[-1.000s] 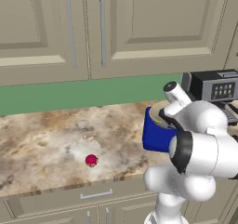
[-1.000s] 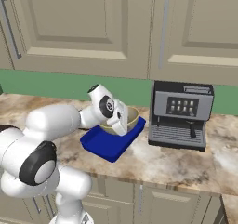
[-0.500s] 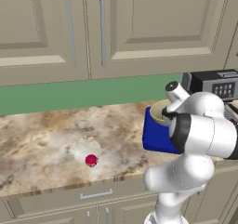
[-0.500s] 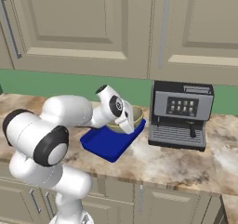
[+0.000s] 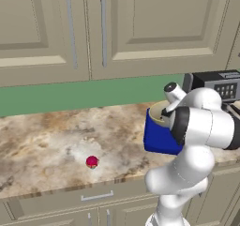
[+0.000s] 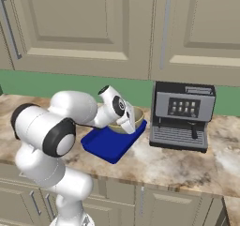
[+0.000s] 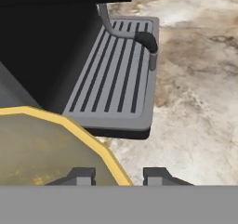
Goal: Place the bowl with cake and the cupcake onto the tray.
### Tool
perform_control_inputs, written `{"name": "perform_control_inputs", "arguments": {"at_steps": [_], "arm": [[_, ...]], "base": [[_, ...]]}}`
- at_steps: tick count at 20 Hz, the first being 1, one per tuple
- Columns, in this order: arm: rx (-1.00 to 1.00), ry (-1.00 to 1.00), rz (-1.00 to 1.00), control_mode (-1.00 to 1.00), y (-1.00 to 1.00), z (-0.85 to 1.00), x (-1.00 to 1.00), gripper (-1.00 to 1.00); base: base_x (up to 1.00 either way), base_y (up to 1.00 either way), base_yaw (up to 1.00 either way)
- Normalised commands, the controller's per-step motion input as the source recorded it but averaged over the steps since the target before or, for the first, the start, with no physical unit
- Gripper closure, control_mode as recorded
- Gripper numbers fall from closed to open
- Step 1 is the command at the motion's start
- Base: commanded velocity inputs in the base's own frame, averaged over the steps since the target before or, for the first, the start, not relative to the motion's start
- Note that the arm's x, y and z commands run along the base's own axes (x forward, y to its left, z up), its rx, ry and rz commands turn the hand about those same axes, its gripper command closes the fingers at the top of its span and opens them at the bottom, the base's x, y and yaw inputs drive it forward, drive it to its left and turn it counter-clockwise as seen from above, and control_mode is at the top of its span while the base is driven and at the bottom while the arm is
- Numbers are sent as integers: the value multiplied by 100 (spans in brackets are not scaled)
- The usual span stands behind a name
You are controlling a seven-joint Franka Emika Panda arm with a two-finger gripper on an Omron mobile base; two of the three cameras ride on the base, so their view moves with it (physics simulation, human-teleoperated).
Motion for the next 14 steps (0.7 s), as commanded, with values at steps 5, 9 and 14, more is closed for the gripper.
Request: {"name": "perform_control_inputs", "arguments": {"at_steps": [5,9,14], "arm": [[6,-2,0,-100,0,-18,5,100],[3,-10,0,-100,0,-13,6,100],[0,-10,3,-100,0,-7,9,-100]], "base": [[0,0,0],[0,0,0],[0,0,0]]}}
